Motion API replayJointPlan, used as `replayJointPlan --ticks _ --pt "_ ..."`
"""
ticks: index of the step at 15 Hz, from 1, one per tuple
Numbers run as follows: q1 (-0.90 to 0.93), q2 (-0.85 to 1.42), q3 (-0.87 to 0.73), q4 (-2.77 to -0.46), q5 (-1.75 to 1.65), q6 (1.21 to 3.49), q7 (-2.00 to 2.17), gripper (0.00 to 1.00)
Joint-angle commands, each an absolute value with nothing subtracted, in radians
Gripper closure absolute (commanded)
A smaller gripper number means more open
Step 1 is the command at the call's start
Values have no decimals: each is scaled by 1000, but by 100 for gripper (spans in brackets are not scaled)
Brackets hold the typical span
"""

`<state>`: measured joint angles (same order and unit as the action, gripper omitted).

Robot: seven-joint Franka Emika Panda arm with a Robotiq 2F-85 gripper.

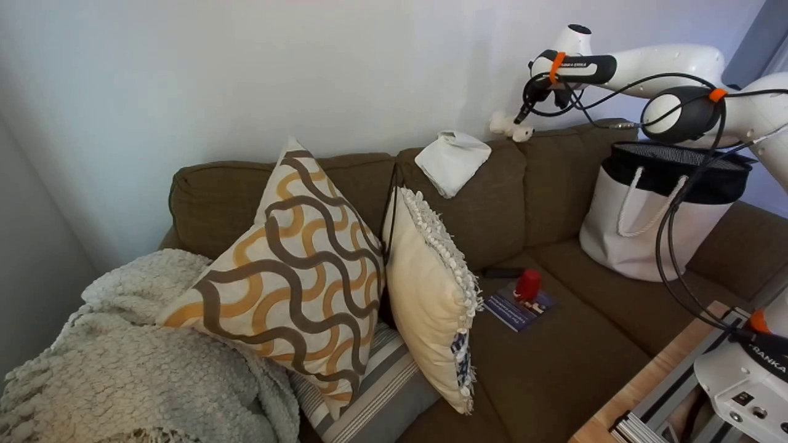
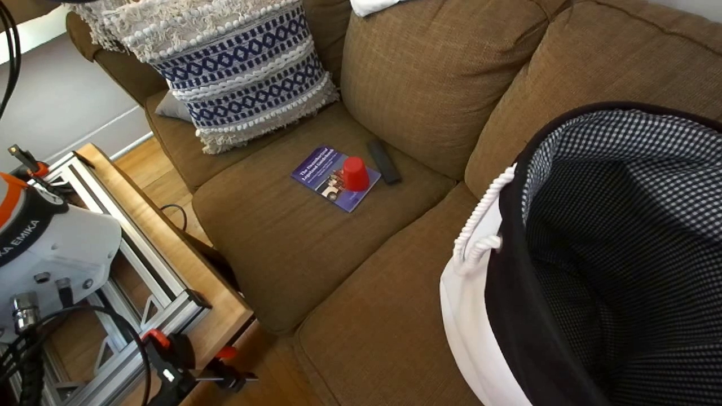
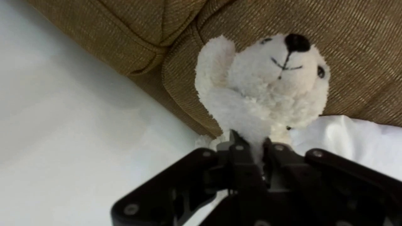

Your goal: Pick up the plush toy from the sofa seat and place it on top of the sofa back

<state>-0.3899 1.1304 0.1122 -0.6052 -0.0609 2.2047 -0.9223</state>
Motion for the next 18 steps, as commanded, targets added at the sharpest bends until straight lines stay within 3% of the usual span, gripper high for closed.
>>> replayJointPlan --ticks 1,7,8,10,16,18 --pt "-389 1210 117 -478 5 2122 -1019 97" --pt "-377 1268 98 -374 9 2013 -1098 97" --pt "-374 1273 95 -362 7 1996 -1110 65" --pt "-377 1220 95 -458 9 2026 -1133 59" --pt "-377 1216 99 -463 20 1993 -1152 12" --pt "-374 1210 91 -457 19 1977 -1128 1"
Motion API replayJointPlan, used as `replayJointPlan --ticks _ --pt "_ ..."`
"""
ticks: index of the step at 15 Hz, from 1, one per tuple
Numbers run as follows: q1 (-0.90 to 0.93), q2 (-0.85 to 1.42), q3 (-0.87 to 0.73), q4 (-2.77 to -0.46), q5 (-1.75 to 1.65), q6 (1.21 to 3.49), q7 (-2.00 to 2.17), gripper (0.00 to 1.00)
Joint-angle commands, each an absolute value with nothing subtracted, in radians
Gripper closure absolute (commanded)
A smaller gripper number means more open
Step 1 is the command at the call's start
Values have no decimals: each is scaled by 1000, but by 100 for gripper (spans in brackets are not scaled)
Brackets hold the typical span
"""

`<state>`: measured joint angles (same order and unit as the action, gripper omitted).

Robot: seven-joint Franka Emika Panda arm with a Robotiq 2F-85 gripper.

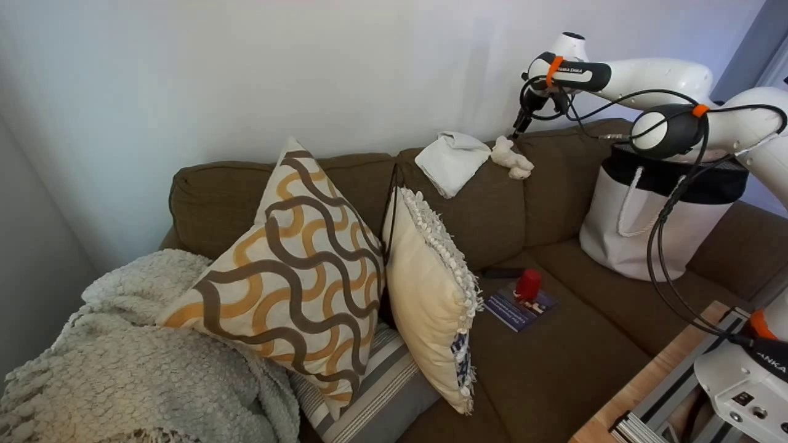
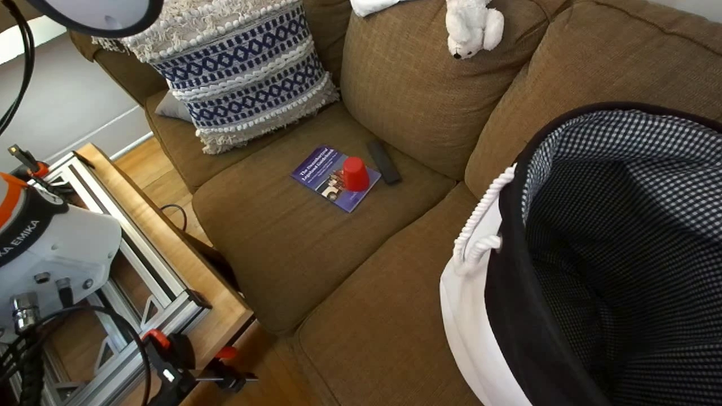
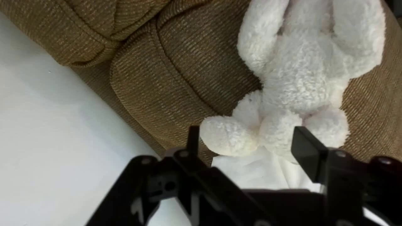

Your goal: Pick up the plush toy from the sofa seat and place it on top of the sofa back

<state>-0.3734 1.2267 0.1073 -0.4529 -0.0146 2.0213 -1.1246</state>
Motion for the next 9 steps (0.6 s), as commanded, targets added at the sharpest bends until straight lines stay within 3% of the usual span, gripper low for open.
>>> replayJointPlan --ticks 1,9 --pt "-374 1205 92 -457 21 1977 -1126 0" --pt "-341 1172 75 -454 11 2003 -1087 0"
